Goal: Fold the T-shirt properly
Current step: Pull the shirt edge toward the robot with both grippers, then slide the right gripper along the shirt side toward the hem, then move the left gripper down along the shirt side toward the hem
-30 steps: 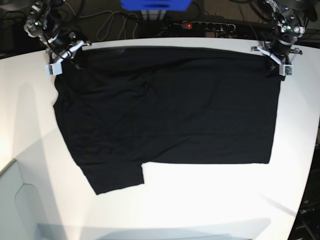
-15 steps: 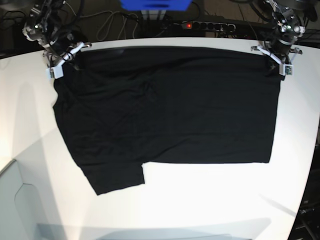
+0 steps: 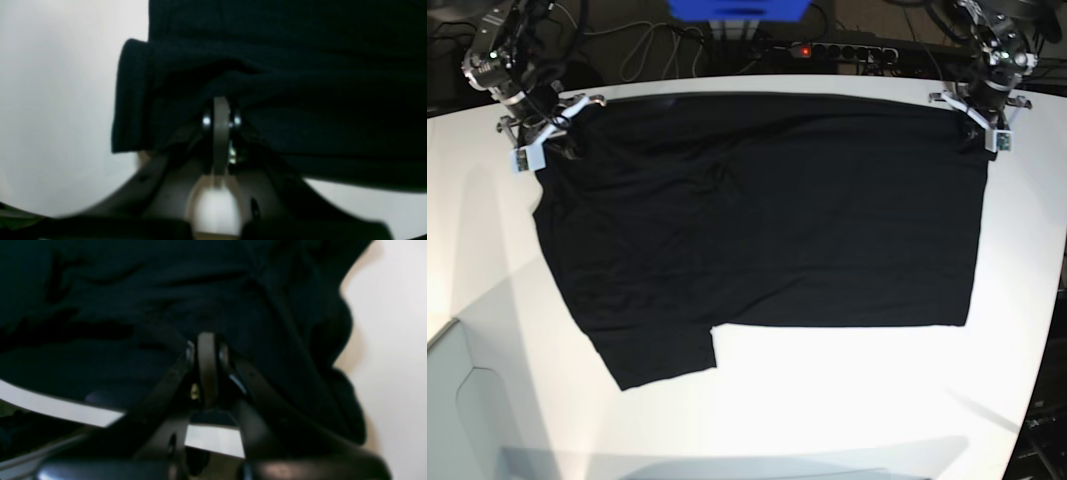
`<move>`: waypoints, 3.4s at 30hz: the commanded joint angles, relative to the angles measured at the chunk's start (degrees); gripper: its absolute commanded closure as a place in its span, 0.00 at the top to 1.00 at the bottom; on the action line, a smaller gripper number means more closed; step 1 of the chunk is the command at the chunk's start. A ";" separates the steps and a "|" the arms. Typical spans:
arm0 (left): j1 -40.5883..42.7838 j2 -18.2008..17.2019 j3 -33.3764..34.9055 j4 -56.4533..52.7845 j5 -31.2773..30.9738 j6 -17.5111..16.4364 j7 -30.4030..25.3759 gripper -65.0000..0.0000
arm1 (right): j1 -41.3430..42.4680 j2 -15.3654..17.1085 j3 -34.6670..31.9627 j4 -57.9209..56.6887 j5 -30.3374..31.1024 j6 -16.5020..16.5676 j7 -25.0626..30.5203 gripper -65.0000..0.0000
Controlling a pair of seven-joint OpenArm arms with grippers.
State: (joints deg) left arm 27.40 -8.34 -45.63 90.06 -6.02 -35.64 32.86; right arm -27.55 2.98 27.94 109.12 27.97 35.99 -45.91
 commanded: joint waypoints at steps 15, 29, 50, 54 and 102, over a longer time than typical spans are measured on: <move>0.60 2.14 -0.04 18.64 2.37 -0.19 4.81 0.00 | 1.75 0.14 -0.03 2.84 1.18 -0.69 1.21 0.00; -0.10 -1.99 -2.24 23.13 -9.49 -0.19 11.67 0.00 | 9.75 2.07 1.90 2.75 0.91 -0.78 0.24 0.14; -6.43 9.44 -18.51 22.77 -12.57 -0.19 22.39 0.31 | 52.39 18.77 -15.77 -51.14 0.91 -0.51 -1.17 0.30; -6.34 9.44 -18.59 22.77 -12.57 -0.19 22.39 0.31 | 58.10 19.83 -20.52 -62.92 1.00 -0.51 6.39 0.30; -13.29 7.15 -18.15 22.86 -13.01 -0.19 27.23 0.31 | 58.28 17.63 -30.10 -78.04 1.00 -0.51 18.26 0.00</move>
State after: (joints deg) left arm 14.52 -0.16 -63.61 111.85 -18.44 -36.07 62.24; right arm 30.59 20.27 -1.85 31.24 31.42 35.35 -23.90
